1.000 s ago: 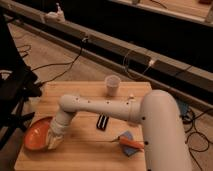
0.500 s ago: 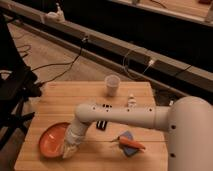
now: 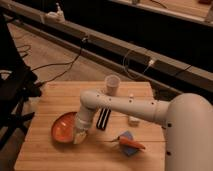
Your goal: Drag the ceramic bowl in a circle
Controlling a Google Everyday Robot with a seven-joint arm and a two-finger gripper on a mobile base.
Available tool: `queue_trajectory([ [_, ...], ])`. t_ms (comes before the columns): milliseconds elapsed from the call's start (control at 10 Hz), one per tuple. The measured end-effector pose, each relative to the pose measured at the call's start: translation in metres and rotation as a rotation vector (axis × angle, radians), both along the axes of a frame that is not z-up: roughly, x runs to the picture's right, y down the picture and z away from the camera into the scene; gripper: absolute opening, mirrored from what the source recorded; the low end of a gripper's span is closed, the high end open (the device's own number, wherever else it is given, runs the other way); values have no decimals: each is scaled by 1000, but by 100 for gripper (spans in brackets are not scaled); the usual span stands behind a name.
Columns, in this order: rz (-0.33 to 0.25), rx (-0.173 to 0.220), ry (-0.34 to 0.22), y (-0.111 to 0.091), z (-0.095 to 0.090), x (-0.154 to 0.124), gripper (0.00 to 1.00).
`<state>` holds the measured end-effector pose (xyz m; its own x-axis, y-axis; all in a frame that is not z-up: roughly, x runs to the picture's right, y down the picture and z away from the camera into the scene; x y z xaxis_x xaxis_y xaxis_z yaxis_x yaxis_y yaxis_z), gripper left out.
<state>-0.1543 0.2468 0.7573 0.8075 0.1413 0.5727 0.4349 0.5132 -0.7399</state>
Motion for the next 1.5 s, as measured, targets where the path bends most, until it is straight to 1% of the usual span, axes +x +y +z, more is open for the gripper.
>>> queue_trajectory([
  [100,-18,10,-29,-11,9,-12,0],
  [200,-28,16,-56,-16,13,-24,0],
  [300,-36,20,-94,-19,16,-41,0],
  [400,-41,17,-143,-18,14,-63,0],
  [500,-44,8,-191,-11,7,-82,0],
  [600,-41,-1,-218,-5,-1,-93,0],
  [700,-35,-12,-243,3,-10,-100,0],
  [800,-17,-28,-248,13,-22,-102,0],
  [900,-2,-35,-242,18,-26,-100,0],
  [1000,19,-48,-216,25,-34,-90,0],
  [1200,47,-60,-150,34,-40,-63,0],
  [1400,56,-57,-66,35,-38,-27,0],
  [1500,54,-48,-39,30,-33,-13,0],
])
